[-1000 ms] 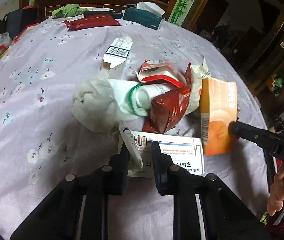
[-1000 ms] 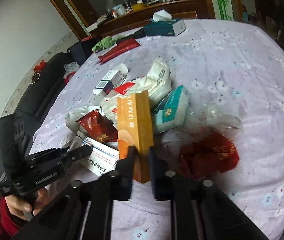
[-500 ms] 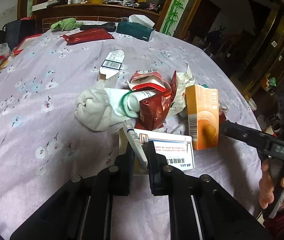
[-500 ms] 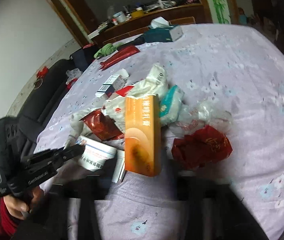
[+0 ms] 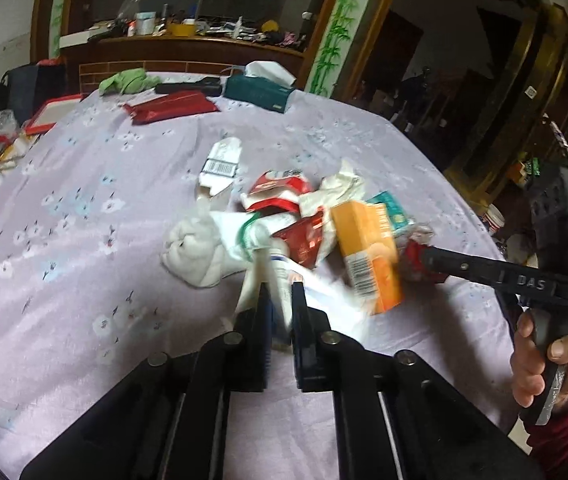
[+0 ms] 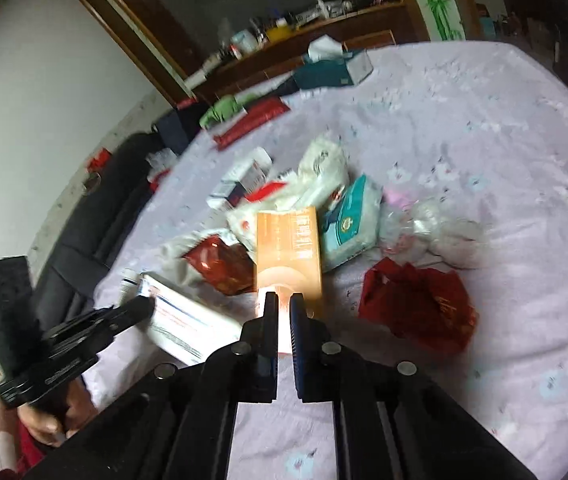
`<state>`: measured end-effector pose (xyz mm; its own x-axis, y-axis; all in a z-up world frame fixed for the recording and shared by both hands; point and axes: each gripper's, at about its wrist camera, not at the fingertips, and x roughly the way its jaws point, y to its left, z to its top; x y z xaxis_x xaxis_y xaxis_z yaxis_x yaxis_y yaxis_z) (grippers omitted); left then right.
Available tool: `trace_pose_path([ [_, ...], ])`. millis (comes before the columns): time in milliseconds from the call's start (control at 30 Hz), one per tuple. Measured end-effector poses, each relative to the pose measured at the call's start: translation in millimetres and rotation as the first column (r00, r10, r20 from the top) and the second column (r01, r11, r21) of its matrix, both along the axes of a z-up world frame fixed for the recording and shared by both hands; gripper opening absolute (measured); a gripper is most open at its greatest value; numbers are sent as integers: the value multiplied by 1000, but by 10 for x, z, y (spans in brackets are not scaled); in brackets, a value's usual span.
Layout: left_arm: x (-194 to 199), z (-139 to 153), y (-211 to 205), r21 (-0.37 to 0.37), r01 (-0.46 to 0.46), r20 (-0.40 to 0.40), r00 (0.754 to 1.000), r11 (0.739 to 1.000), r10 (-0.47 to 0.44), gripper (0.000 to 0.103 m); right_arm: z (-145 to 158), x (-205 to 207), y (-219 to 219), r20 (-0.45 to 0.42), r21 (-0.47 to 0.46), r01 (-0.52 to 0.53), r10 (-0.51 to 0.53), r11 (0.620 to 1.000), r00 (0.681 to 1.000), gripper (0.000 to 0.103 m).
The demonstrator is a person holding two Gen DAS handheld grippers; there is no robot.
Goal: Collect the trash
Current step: 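Carry both boxes over the red wastebasket with both tools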
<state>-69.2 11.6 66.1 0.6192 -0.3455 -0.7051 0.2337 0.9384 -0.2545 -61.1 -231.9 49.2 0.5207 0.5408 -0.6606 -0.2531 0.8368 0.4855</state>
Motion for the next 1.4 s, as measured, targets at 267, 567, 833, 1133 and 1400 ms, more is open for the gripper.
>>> trace_pose_path([
  [267, -24, 2, -52, 26, 2, 4, 1000, 1000, -2, 7, 40, -37, 75, 12, -96, 10, -9, 995, 1000, 50],
  [567, -89, 45, 216, -10, -31, 11, 999, 999, 31, 7, -208, 231, 616, -42, -289, -34, 23, 957, 999, 59],
  [833, -122, 143, 211, -19, -17, 32, 999, 1000, 17, 7, -152, 98, 431, -24, -208, -6, 1, 978, 1000, 50],
  [1133, -251, 564, -527, -18, 154, 106, 983, 988, -151, 7, 513, -797, -639, 118, -38, 159, -154, 986, 981, 50],
  [1400, -426, 850, -2107, -29, 424, 139, 899, 905, -416, 8, 711, -1874, -2350, 164, -16, 517, -508, 856, 846, 50],
])
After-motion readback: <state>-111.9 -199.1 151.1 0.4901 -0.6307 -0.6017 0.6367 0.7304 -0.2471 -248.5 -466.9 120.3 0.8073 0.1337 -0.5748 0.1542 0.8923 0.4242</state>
